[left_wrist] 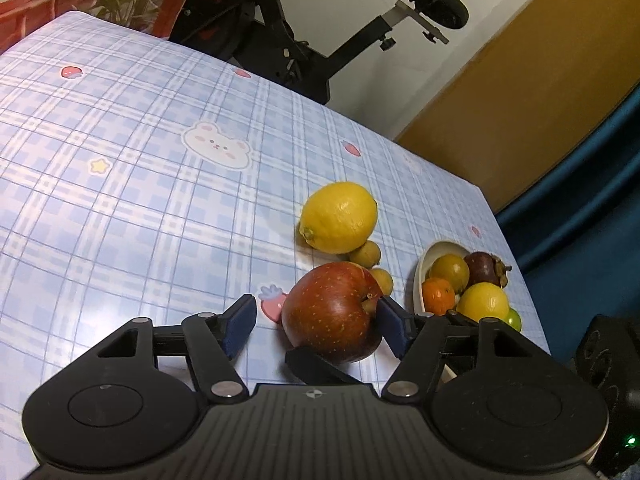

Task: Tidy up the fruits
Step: 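Lift the red apple with the left gripper and carry it over the plate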

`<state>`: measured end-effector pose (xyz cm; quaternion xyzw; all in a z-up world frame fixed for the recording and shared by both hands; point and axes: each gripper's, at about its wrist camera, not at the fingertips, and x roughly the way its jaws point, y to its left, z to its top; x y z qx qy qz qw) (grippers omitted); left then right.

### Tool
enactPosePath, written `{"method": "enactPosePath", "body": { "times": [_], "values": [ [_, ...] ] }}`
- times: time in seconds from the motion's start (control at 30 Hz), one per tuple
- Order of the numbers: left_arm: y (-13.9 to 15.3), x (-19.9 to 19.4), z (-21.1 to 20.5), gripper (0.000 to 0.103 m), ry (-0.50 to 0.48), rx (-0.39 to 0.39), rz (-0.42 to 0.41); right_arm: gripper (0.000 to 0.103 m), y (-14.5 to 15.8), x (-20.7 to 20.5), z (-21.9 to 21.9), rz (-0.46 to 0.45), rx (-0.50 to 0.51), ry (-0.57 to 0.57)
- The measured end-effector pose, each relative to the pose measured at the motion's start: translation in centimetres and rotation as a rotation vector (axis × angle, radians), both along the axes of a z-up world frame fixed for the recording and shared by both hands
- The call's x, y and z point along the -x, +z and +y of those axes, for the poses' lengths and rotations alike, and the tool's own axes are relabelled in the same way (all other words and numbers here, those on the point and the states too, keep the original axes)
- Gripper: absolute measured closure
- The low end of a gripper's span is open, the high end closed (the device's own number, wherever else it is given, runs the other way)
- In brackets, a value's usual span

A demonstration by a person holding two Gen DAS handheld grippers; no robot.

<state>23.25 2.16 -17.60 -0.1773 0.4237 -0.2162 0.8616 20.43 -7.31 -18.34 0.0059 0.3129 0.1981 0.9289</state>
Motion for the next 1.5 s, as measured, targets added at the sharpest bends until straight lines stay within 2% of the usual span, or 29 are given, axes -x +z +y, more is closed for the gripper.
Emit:
{"method": "enactPosePath", "body": {
  "times": [0.1, 0.2, 0.27, 0.3, 0.37, 0.63, 0.9, 1.27, 1.5],
  "values": [
    [0.1, -0.3, 0.3, 0.034, 0.026, 0.006, -0.009, 0.032, -0.2, -0.4, 0.2, -0.003, -0.003, 0.003],
    [-0.1, -0.6, 0.4, 0.034, 0.011, 0.012, -0.018, 0.031, -0.4, -0.6, 0.3, -0.009, 0.001, 0.003],
    [-0.2, -0.5, 0.2, 0.04, -0.012, 0.011, -0.033, 0.032, -0.4, -0.5, 0.1, -0.005, -0.011, 0.002],
    [-0.2, -0.4, -0.1, 0.049, -0.029, 0.015, -0.035, 0.032, -0.4, -0.4, 0.0, 0.002, -0.024, 0.007],
    [-0.1, -0.1, -0.6, 0.051, -0.051, -0.006, -0.048, 0.032, -0.5, -0.2, -0.5, 0.016, -0.05, 0.0],
    [0.3, 2.0, -2.1, 0.052, -0.115, -0.048, -0.062, 0.032, -0.1, 2.4, -1.4, 0.029, -0.06, -0.027],
    [0.6, 4.0, -3.9, 0.052, -0.106, -0.035, -0.069, 0.032, 0.8, 4.7, -2.9, 0.046, -0.08, -0.052],
    [2.7, 5.9, -7.2, 0.052, -0.122, -0.024, -0.108, 0.032, 2.8, 8.0, -6.5, -0.003, -0.143, -0.128],
    [3.1, 5.7, -11.1, 0.051, -0.206, -0.069, -0.111, 0.032, 3.0, 9.4, -9.5, 0.006, -0.191, -0.226]
  ]
}}
